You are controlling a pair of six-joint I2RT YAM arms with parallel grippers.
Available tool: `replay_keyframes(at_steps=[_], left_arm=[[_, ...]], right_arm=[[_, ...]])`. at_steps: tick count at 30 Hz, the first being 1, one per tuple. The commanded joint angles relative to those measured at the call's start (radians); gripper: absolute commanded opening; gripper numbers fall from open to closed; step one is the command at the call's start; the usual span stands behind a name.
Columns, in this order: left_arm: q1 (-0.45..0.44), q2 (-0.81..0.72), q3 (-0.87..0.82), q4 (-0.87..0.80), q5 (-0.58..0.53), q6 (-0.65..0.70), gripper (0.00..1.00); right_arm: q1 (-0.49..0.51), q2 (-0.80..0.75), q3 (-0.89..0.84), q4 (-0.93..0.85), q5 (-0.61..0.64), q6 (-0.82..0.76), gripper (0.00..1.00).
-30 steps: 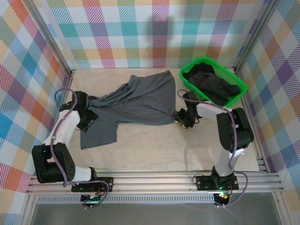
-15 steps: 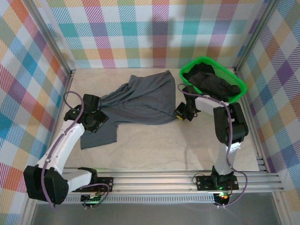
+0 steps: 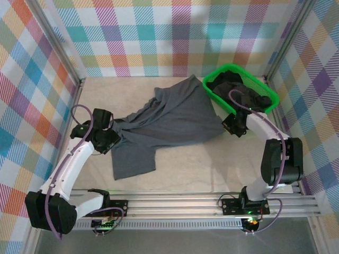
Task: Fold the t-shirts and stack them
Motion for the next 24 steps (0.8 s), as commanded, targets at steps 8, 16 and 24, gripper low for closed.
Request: replay_keyframes(at_steps=[8,16,24], left_arm=[[0.024,0.147,-0.091,-0.035,-0.066,0.118,0.51],[0.101,0.227,-0.182,0.119,0.039,0.190,0.41],[0.071,0.122,-0.279,0.153,0.102,0.128,0.48]], right_arm=[[0.012,-0.008,-0.079,-0.049,-0.063,-0.052,0.00],[0.029,-0.004,-0.059,-0.065,-0.087,-0.075,0.00],[0.049,0.005,-0.044,-0.059,-0.113,-0.075,0.00]])
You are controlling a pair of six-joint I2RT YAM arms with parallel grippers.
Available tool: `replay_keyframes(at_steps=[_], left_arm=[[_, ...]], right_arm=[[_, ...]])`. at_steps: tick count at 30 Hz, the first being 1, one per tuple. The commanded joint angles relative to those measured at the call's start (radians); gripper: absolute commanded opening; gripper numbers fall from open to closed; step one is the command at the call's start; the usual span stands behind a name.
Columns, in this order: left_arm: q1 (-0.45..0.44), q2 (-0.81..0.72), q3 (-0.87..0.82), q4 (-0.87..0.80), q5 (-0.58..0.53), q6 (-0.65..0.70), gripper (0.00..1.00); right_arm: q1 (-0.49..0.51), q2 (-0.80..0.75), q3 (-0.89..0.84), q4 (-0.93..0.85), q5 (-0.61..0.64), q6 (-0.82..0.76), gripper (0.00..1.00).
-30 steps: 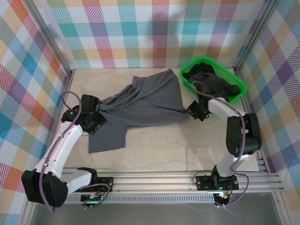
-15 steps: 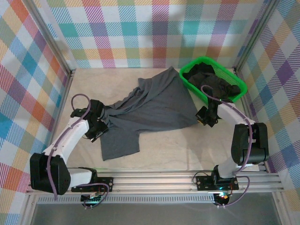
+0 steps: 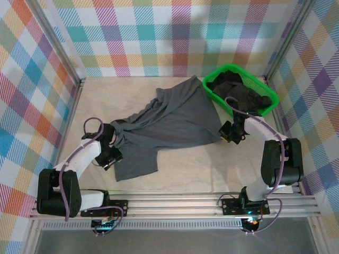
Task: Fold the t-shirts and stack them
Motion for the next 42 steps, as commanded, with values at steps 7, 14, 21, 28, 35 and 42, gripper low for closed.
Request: replay_keyframes(at_steps=[7,14,21,28,35,42], left_arm=[[0.040,0.089,0.145,0.146,-0.068,0.117,0.49],[0.076,0.223,0.198,0.224,-0.056,0.332,0.42],[0.091,0.268,0.179,0.293,-0.032,0.448,0.44],[0.124,0.320,0.142,0.406,0.043,0.505,0.36],[0.124,0.292,0.106,0.420,0.101,0.485,0.26],[0.124,0.215,0.085,0.377,0.127,0.374,0.02]], right_arm=[[0.027,0.029,0.034,-0.024,-0.041,-0.023,0.00],[0.027,0.021,0.052,-0.042,-0.031,-0.028,0.00],[0.027,0.021,0.052,-0.046,-0.030,-0.023,0.00],[0.027,0.028,0.066,-0.059,-0.030,-0.026,0.00],[0.027,0.041,0.083,-0.059,-0.027,-0.024,0.00],[0.027,0.052,0.103,-0.048,-0.030,-0.022,0.00]])
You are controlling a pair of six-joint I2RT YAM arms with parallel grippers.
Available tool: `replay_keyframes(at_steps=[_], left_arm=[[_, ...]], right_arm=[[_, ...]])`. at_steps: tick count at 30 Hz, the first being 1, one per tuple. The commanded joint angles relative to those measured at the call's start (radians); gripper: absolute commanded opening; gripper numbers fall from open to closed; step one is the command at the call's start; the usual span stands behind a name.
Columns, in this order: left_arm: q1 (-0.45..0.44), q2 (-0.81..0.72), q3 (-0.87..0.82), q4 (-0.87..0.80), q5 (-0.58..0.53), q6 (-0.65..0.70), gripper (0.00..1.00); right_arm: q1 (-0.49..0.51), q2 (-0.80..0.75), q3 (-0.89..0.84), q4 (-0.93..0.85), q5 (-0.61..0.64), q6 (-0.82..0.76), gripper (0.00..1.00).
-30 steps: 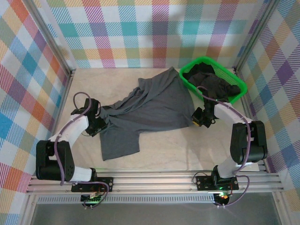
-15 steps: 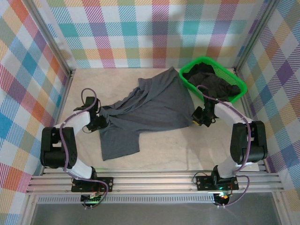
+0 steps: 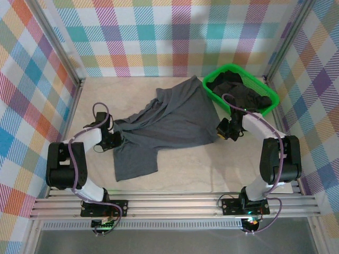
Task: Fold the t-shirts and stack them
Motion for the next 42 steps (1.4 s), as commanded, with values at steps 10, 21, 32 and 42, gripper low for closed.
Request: replay_keyframes(at_steps=[10,21,32,42], left_arm=[[0.007,-0.288,-0.028,-0.137,-0.112,-0.311,0.00],[0.022,-0.297,0.386,-0.213,-0.024,-0.511,0.00],[0.108,-0.238,0.936,-0.253,-0.051,-0.771,0.00],[0.109,-0.415,1.115,-0.290,-0.255,-0.814,0.00]], right_arm=[[0.015,0.007,0.045,-0.010,-0.012,-0.033,0.00],[0.052,-0.100,0.240,0.170,-0.118,-0.064,0.00],[0.028,-0.115,0.700,0.314,-0.131,-0.012,0.00],[-0.029,-0.352,0.642,0.466,-0.132,0.094,0.00]])
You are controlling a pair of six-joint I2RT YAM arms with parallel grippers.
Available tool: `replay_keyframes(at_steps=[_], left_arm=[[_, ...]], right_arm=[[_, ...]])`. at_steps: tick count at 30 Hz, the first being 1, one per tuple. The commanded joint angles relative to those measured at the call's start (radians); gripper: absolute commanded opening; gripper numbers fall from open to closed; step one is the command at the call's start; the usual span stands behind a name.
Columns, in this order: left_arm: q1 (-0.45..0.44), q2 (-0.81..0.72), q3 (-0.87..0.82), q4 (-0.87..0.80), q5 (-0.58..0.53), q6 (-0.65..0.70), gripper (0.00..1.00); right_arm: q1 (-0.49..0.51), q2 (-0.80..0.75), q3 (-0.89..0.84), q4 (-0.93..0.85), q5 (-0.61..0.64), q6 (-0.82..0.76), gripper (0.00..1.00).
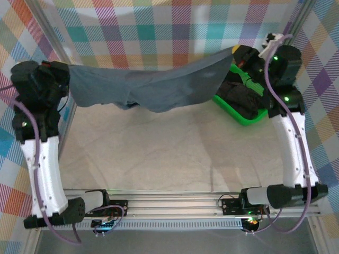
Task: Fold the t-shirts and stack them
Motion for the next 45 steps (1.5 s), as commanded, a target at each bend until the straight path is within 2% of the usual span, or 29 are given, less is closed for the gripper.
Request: replay_keyframes(at_steps=[1,8,13,16,19,23,28,30,34,37,39,41,45], left_arm=[[0.012,-0.037,0.090,-0.006,-0.096,-0.019,0.00],[0.013,0.049,0.243,-0.087,-0.119,0.005,0.00],[0.013,0.179,0.239,-0.127,-0.016,0.035,0.00],[0.017,0.283,0.240,-0.126,0.037,0.080,0.00],[0.043,0.377,0.245,-0.092,0.095,0.099,0.00],[0.085,0.499,0.345,-0.038,0.169,0.104,0.00],[0.133,0.665,0.710,-0.051,0.260,0.080,0.00],[0.156,0.703,0.834,-0.041,0.284,0.028,0.00],[0.169,0.643,0.867,-0.046,0.288,-0.052,0.00],[0.169,0.529,0.785,-0.162,0.279,-0.044,0.00],[0.169,0.394,0.585,-0.209,0.275,-0.046,0.00],[0.167,0.226,0.296,-0.153,0.281,-0.081,0.00],[0.136,-0.068,-0.233,-0.179,0.282,-0.137,0.00]], right_arm=[[-0.017,-0.061,-0.012,0.097,-0.012,0.054,0.00],[-0.024,0.003,0.017,0.125,-0.059,0.103,0.00],[-0.018,0.151,0.057,0.156,-0.159,0.132,0.00],[-0.003,0.291,0.149,0.140,-0.236,0.137,0.00],[0.024,0.434,0.280,0.114,-0.282,0.136,0.00],[0.043,0.623,0.560,0.017,-0.292,0.140,0.00],[0.033,0.893,1.084,-0.149,-0.268,0.166,0.00],[0.010,0.953,1.195,-0.135,-0.257,0.235,0.00],[-0.028,0.890,1.134,-0.090,-0.234,0.253,0.00],[-0.054,0.783,0.973,-0.067,-0.251,0.243,0.00],[-0.059,0.699,0.848,-0.104,-0.255,0.196,0.00],[-0.058,0.592,0.675,-0.119,-0.251,0.152,0.00],[-0.057,0.317,0.117,-0.059,-0.188,0.145,0.00]])
